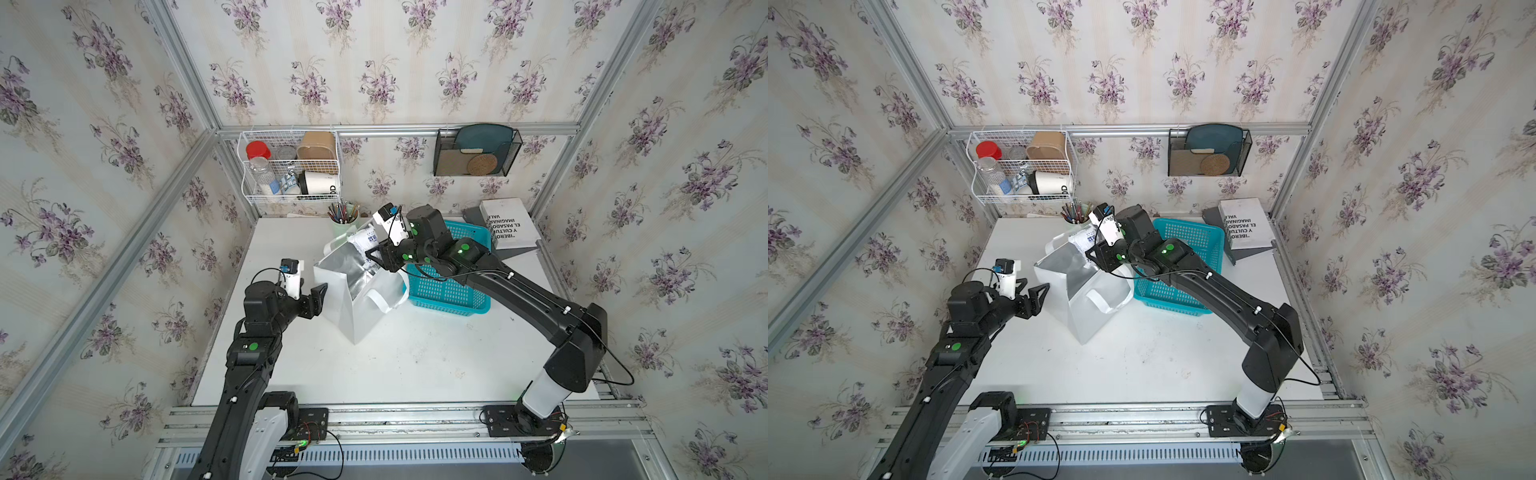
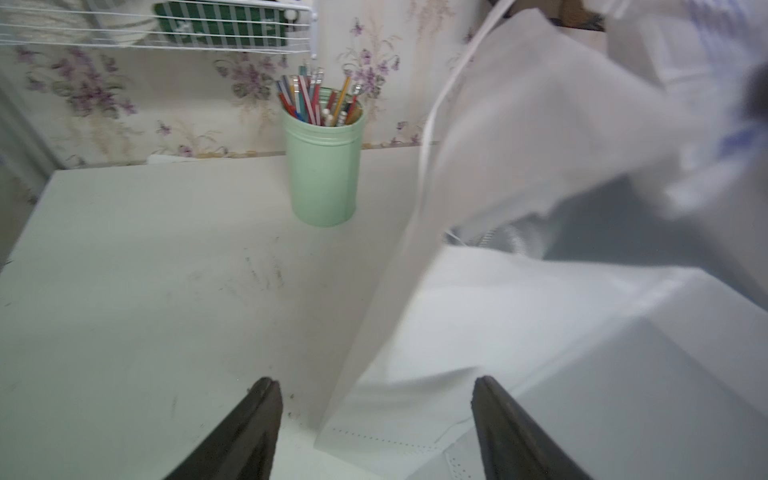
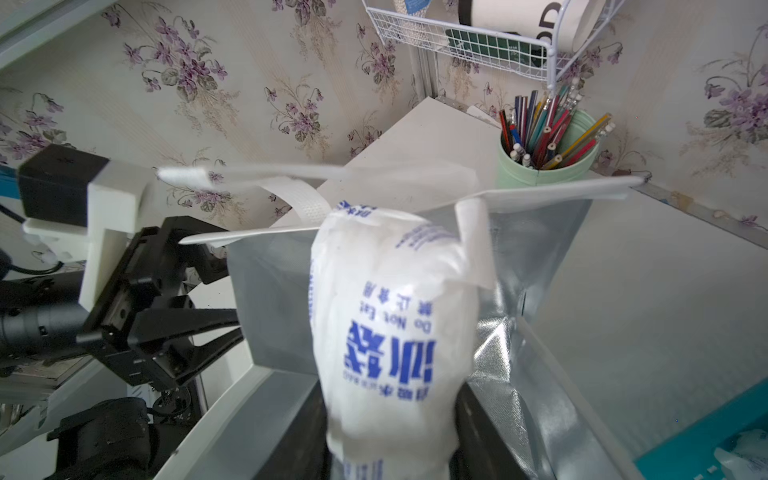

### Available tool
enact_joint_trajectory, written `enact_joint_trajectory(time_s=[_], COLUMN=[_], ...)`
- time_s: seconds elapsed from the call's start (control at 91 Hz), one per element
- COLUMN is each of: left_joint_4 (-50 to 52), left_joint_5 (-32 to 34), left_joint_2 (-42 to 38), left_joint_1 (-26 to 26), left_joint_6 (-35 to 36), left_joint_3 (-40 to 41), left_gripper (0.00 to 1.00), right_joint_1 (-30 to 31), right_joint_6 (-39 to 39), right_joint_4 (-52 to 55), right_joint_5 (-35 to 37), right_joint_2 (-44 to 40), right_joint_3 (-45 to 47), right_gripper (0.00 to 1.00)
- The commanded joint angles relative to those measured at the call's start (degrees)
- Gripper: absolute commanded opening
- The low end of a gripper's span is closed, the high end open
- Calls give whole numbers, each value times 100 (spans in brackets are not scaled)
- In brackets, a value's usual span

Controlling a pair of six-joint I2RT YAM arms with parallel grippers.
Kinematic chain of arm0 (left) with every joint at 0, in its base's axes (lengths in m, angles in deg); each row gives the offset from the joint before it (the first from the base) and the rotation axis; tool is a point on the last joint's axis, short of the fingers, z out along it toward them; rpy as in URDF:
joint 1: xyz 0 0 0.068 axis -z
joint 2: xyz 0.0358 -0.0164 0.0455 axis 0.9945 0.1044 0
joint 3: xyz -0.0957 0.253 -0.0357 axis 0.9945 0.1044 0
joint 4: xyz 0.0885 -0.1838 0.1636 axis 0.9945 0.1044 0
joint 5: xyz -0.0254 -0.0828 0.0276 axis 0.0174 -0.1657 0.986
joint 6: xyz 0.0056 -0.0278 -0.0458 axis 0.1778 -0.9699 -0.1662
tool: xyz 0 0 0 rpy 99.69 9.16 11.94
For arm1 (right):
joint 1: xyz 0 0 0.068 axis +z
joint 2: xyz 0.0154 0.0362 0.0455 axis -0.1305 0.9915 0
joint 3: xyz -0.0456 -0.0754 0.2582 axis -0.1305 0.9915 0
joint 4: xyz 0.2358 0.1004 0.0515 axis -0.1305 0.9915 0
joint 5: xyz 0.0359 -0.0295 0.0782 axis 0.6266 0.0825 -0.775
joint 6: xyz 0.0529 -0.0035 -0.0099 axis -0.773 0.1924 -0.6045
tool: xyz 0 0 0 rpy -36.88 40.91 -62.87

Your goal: Place the ice pack in the delivery bag

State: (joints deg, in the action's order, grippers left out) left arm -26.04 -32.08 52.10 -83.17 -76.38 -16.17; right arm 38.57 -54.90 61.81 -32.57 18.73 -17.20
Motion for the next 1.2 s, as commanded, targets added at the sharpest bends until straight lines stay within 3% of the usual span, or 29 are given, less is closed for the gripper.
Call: enact_joint_trajectory(time_s=[0.0,0.132,0.516,0.681,0.791,0.879,1.066,1.187], left_joint_4=[-524,-472,-294,-164,-83,7,163,206], left_joint_5=[-1289,-1495,-1769,-1838,-1962,-2067,-2343,-2368], left_joint_2=[361,800,1016,969,938,934,980,984], left_joint_1=[-19,-29,-49,-50,-51,-53,-53,-53], left_joint_6=[545,687,751,1016,1311,1548,1865,1899], left_joint_3=[-161,-358,-654,-574,-491,-459,-457,-466], left_gripper=[70,62,0,0,0,0,0,0], right_joint_1=[0,-46,-229,-229,-230,-245,-477,-963], right_joint_6=[66,46,81,101,155,197,104,-574], right_joint_4=[-324,-201,318,785,742,658,155,-977], right_joint_5=[-130,-94,274,316,111,-49,-365,291], right_joint_2=[-42,-32,322,733,671,521,-126,-1176], right_joint_3=[104,223,168,-276,-323,-416,-338,1129], right_gripper=[35,35,35,39,61,71,70,67])
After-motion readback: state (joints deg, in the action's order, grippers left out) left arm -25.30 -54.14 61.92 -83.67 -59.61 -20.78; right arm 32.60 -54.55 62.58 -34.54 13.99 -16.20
